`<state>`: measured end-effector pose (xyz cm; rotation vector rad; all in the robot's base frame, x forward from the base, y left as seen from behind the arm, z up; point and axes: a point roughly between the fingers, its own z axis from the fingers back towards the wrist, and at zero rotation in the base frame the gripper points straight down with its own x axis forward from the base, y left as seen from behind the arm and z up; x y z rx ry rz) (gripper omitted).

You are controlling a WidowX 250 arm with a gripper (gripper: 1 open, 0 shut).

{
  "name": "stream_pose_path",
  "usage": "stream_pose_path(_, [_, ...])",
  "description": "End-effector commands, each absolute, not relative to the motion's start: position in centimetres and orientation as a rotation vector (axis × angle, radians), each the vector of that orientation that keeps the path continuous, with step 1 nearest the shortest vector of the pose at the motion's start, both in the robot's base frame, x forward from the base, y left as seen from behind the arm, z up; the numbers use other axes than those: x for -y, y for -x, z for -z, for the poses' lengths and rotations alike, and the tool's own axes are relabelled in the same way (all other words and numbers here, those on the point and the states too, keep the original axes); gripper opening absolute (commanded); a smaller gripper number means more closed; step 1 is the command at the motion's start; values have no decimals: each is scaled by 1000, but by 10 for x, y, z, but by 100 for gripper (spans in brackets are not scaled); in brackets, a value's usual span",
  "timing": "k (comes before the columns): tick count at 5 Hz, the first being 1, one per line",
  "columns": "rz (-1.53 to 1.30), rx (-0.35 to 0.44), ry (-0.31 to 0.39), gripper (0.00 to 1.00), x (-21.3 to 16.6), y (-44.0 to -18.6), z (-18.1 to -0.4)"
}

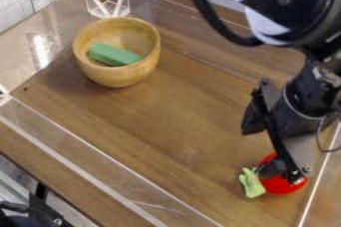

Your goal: Move the red object to the left side of the table

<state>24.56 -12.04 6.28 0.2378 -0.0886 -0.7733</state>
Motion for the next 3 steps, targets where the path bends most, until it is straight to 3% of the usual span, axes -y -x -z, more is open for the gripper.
stream_pose_path(1, [868, 169, -223, 100, 125, -251, -78])
stream_pose_path(3, [864, 159, -202, 100, 115, -247, -58])
